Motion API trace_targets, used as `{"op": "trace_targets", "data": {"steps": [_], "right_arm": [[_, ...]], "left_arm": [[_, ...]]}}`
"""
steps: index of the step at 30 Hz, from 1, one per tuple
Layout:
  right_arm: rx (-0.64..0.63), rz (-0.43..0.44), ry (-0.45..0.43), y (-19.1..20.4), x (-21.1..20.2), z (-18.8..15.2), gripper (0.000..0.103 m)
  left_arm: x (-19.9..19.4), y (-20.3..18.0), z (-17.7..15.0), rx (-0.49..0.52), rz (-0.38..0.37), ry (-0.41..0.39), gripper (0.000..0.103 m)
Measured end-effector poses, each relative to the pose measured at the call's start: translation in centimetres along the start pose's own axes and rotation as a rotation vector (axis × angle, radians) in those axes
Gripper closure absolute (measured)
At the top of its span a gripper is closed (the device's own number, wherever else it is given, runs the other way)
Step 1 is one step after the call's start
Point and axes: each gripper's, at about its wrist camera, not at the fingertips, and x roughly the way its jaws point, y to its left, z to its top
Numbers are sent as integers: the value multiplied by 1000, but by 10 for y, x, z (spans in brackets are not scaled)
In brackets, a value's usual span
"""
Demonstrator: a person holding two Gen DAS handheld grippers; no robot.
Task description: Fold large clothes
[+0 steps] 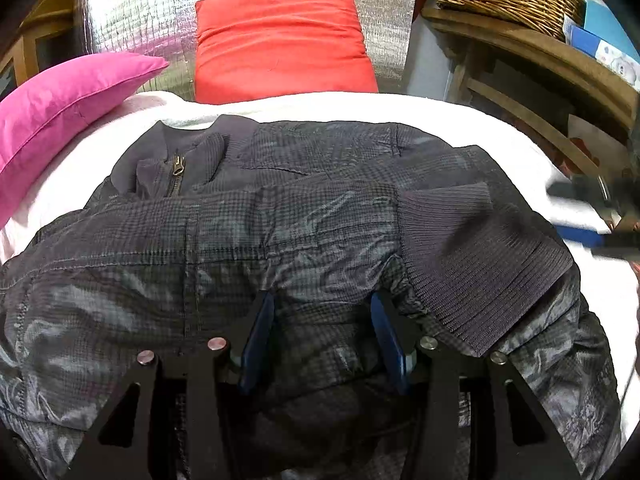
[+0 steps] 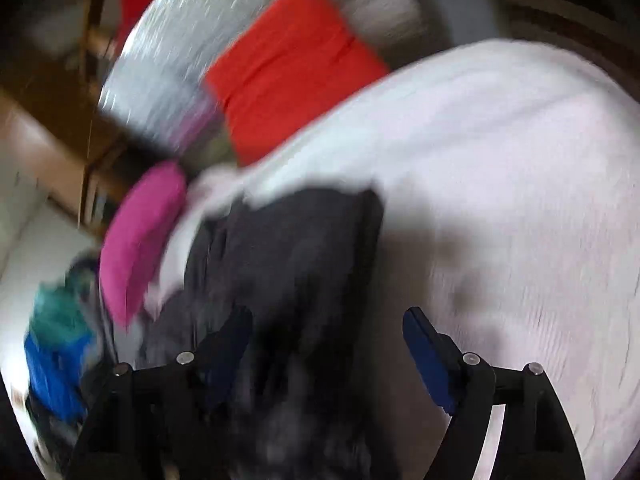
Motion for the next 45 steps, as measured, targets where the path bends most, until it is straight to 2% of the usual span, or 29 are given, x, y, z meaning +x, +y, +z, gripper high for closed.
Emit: {"op": "trace_targets", "data": {"steps": [2, 3, 4, 6, 8, 9, 10, 11, 12, 13, 15, 17, 18, 20, 22, 24, 28, 32, 36, 38, 40, 42, 45], "right_arm": [[-64, -42, 74, 7, 10, -14, 27], [-97, -57, 94, 9, 15, -18, 55], [-104, -43, 113, 9, 17, -20, 77], [-154, -81, 66, 23, 7, -20, 88], [-174, -139, 20, 23, 5, -17, 89], [-132, -151, 56, 9, 16, -17, 89], [-77, -143, 102, -6, 28, -20, 87], [-55, -119, 78, -12, 28, -23, 87], [-44, -105, 53, -10, 23, -22, 78], [-28, -103, 27, -10, 17, -22, 54], [-4, -112, -28, -4, 0, -25, 32], [-11, -116, -69, 1, -18, -33, 32], [-16, -114, -77, 4, -28, -39, 32], [-26, -114, -86, 9, -41, -52, 32], [-22, -108, -95, 12, -60, -73, 32], [-31, -103, -121, 19, -83, -96, 32], [-68, -107, -202, 36, -138, -134, 31], [-133, -132, -247, 53, -196, -175, 22], [-87, -119, -196, 46, -215, -214, 21], [-36, -109, -147, 36, -214, -238, 21], [-7, -97, -128, 31, -214, -257, 21], [5, -81, -136, 33, -219, -274, 21], [3, -68, -195, 42, -239, -287, 21]], "left_arm": [[-1, 0, -1, -2, -1, -1, 51], [-1, 0, -1, -2, -1, -1, 51], [-1, 0, -1, -1, -2, -1, 51], [-2, 1, -1, -4, -5, -2, 51], [-1, 2, -1, -8, -10, -4, 51], [-1, 1, -1, -6, -8, -3, 51], [-1, -1, -2, 3, 1, -2, 51], [-1, -2, -1, 8, 8, -3, 51], [-1, -2, -1, 9, 9, -3, 51], [-2, -2, -1, 7, 6, -2, 51], [-9, 1, 1, -6, -5, -11, 49], [-22, 6, 1, -29, -22, 0, 42], [-34, 11, -1, -39, -47, 4, 41], [-65, 28, -10, -73, -83, -23, 39], [-94, 47, -22, -107, -92, -53, 33], [-133, 76, -44, -155, -73, -92, 30], [-200, 139, -101, -243, 28, -129, 26], [-242, 195, -174, -324, 157, -72, 24], [-268, 235, -239, -476, 146, 0, 24], [-282, 244, -269, -532, 118, 17, 24], [-291, 239, -285, -537, 103, 25, 24], [-298, 233, -299, -519, 103, 29, 24], [-299, 225, -311, -505, 111, 54, 24]]}}
